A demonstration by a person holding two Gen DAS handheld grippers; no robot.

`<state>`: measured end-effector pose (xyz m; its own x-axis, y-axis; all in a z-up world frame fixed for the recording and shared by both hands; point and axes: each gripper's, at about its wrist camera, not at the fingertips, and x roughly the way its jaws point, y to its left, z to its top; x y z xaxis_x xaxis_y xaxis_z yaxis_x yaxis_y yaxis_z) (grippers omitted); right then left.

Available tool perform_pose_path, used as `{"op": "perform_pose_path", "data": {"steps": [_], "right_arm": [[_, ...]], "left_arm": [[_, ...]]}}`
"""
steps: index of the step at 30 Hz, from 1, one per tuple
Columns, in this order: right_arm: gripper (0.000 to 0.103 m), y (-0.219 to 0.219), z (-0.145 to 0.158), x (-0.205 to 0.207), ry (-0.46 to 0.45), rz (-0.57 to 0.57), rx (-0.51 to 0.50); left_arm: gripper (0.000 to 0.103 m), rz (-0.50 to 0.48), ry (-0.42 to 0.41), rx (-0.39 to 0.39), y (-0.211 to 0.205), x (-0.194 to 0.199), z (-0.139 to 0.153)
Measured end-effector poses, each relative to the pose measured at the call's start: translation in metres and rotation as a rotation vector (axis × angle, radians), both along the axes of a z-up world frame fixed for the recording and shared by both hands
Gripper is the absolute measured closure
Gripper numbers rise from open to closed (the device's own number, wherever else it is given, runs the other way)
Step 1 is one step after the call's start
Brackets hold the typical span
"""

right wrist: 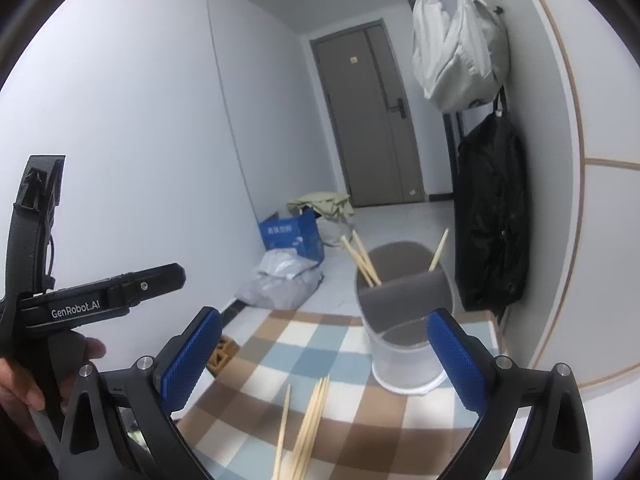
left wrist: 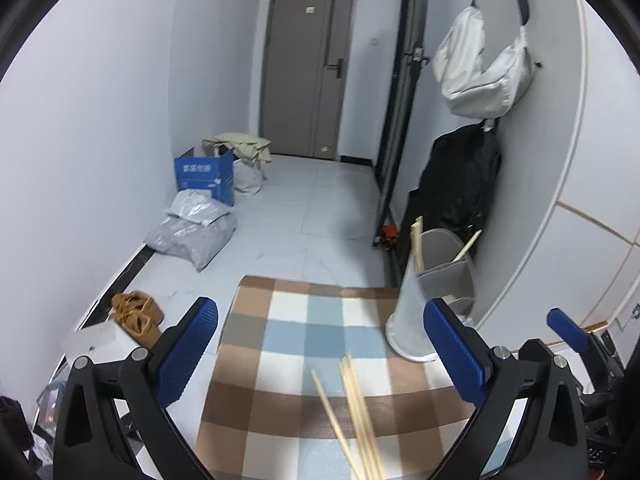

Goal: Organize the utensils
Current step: 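Move both grippers back down to the remaining chopsticks on the rug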

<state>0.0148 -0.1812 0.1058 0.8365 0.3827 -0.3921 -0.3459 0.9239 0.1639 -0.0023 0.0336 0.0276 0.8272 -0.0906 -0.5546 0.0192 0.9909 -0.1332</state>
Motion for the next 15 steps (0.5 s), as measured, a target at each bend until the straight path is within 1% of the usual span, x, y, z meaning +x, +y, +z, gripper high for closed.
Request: {"op": "perform_pose_path", "data": {"steps": [5,11,15], "right_arm": [[0.000,0.005,-0.020,0.001,0.016,-0.005,-0.020],[0.000,0.008,-0.043,0.006,0.063,-0.033,-0.030],[0.000,0.014,-0.051,0.010,0.070,-0.043,-0.082]], "left_arm": [[0.003,0.013,0.022,-0.011,0.008,0.002,-0.022],[0.003,0.016,0.102,-0.024,0.017,0.016,-0.050],[0.003,0.002,0.177,-0.030,0.019,0.027,-0.067]]}}
